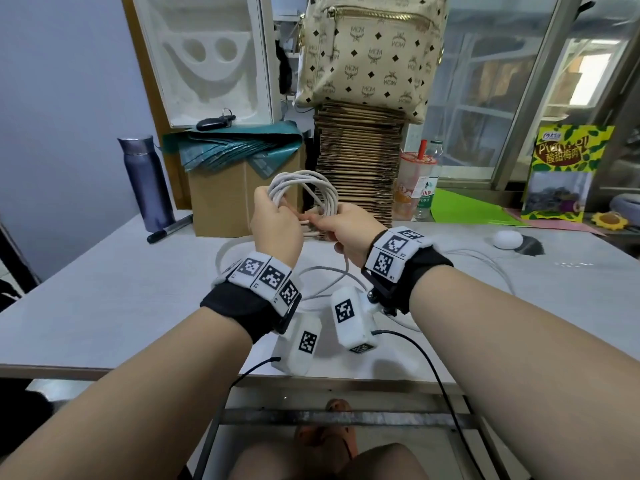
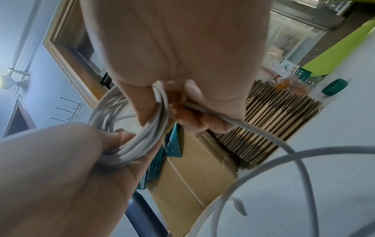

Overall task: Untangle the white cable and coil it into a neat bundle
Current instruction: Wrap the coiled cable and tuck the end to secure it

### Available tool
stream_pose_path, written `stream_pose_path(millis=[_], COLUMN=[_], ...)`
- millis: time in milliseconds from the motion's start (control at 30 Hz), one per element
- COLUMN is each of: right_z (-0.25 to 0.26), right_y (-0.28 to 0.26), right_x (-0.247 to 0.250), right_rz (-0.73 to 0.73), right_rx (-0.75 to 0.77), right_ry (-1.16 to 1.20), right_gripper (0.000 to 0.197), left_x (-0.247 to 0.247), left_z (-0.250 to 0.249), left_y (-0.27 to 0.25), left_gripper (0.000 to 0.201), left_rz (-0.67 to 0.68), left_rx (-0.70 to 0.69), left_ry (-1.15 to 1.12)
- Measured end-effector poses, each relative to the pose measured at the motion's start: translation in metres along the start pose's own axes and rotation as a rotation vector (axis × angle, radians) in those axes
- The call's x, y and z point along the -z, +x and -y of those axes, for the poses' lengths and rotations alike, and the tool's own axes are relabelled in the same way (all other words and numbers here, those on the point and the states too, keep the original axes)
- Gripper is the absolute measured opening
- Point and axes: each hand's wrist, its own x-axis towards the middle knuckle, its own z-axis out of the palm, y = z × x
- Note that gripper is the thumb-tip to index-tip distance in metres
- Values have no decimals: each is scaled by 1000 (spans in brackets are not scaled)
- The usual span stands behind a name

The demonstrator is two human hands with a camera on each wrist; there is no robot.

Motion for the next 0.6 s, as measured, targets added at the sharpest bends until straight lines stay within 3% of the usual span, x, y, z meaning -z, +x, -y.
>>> stream_pose_path(millis=[100, 200, 300, 400, 500, 600], right_z=[1, 0, -3, -4, -3, 5], right_y=[0, 1, -4, -7, -2, -6], right_x=[1, 3, 6, 8, 11, 12], right_rz=[-52, -24, 26, 22, -112, -148], right_rx=[61, 33, -13, -39, 17, 99], right_ry=[72, 358, 550, 589, 228, -190], right_gripper=[20, 21, 24, 28, 45, 57], left_x=[0, -1, 1, 4, 6, 5], left_z=[3, 5, 4, 2, 4, 1], left_y=[-2, -1, -1, -3, -3, -3], left_gripper=[10, 10, 13, 20, 10, 17], left_rz=[69, 194, 331, 528, 625, 561], left_rx=[128, 282, 362, 397, 333, 118], left_ry=[0, 78, 139, 291, 415, 506])
